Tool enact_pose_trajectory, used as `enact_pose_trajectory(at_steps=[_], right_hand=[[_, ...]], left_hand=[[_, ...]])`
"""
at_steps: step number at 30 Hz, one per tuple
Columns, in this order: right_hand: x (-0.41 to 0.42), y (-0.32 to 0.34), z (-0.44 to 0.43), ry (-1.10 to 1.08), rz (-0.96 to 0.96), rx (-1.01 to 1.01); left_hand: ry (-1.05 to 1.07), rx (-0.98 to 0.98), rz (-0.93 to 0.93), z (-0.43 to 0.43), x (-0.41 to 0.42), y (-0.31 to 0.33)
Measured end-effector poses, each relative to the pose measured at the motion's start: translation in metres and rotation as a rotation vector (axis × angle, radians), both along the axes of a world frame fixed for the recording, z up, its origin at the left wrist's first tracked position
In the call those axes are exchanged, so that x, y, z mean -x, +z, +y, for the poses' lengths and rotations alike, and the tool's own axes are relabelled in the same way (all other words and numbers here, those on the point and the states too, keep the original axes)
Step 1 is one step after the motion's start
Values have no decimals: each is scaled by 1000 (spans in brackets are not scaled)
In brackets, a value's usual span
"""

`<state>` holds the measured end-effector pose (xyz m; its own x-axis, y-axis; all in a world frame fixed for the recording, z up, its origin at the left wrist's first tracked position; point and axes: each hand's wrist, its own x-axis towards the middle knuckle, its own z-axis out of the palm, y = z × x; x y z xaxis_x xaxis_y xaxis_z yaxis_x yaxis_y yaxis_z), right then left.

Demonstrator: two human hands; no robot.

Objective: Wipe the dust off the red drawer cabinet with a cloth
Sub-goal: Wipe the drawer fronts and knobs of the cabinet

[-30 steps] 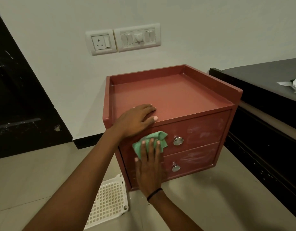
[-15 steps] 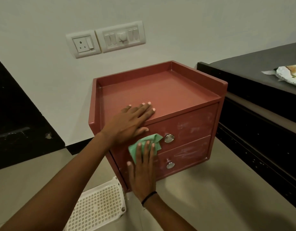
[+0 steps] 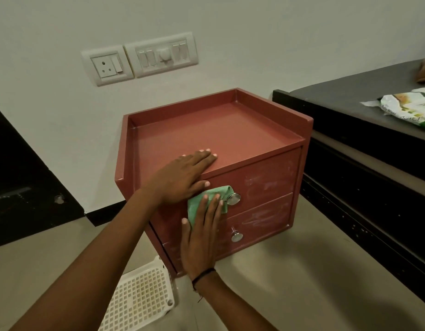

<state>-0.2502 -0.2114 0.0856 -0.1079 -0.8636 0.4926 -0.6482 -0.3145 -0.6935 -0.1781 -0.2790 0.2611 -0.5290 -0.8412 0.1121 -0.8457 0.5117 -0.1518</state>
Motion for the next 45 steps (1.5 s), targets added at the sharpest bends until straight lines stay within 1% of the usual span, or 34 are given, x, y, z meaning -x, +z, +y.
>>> enact_pose_trajectory(at_steps=[2, 5, 6, 9, 10, 13, 15, 17, 20, 21, 22, 24, 26, 28, 31, 35, 36, 37, 39, 41, 42, 45], right_hand=[[-13, -9, 14, 9, 49, 7], [-21, -34, 34, 162, 67, 14], [-20, -42, 38, 179, 70, 18], [-9, -47, 28, 73, 17, -4], [-3, -44, 17, 16, -38, -44], [24, -30, -21, -148, -317, -191], [31, -26, -29, -171, -411, -193], [21, -26, -19, -147, -378, -144], [-2, -34, 11, -62, -181, 1], [-2, -33, 14, -38, -160, 47], [4, -28, 11, -17, -210, 65], [22, -21, 4, -46, -421, 45], [42, -13, -1, -180, -598, 47], [54, -6, 0, -287, -683, 100], [59, 0, 2, -359, -763, 166], [72, 6, -6, -536, -980, 124], [73, 7, -8, -541, -977, 135], [73, 8, -10, -516, -930, 160], [62, 10, -17, -392, -766, 184], [46, 10, -24, -244, -583, 131], [39, 9, -27, -191, -537, 100], [33, 1, -33, -155, -427, 76]], left_hand=[[10, -12, 15, 1, 1, 0], [27, -44, 23, 3, 0, 1], [29, -53, 27, 3, 0, 1], [27, -63, 39, 3, -1, 2], [25, -67, 41, 3, -1, 2], [25, -69, 45, 4, -1, 2], [23, -64, 44, 4, 1, 2], [19, -45, 42, 3, 1, 2], [22, -42, 33, 3, 0, 2], [24, -48, 36, 3, 0, 1], [24, -57, 39, 3, 0, 1], [19, -68, 47, 3, 0, 1], [18, -64, 58, 3, -1, 0], [23, -59, 64, 3, -1, 0], [19, -52, 67, 3, -1, -1], [19, -45, 64, 3, -2, -1], [19, -44, 65, 3, -2, -1], [17, -46, 63, 3, -2, -1], [12, -47, 63, 3, -2, -1], [11, -43, 68, 2, -2, -1], [10, -43, 69, 2, -2, -1], [11, -35, 67, 2, -2, -1]])
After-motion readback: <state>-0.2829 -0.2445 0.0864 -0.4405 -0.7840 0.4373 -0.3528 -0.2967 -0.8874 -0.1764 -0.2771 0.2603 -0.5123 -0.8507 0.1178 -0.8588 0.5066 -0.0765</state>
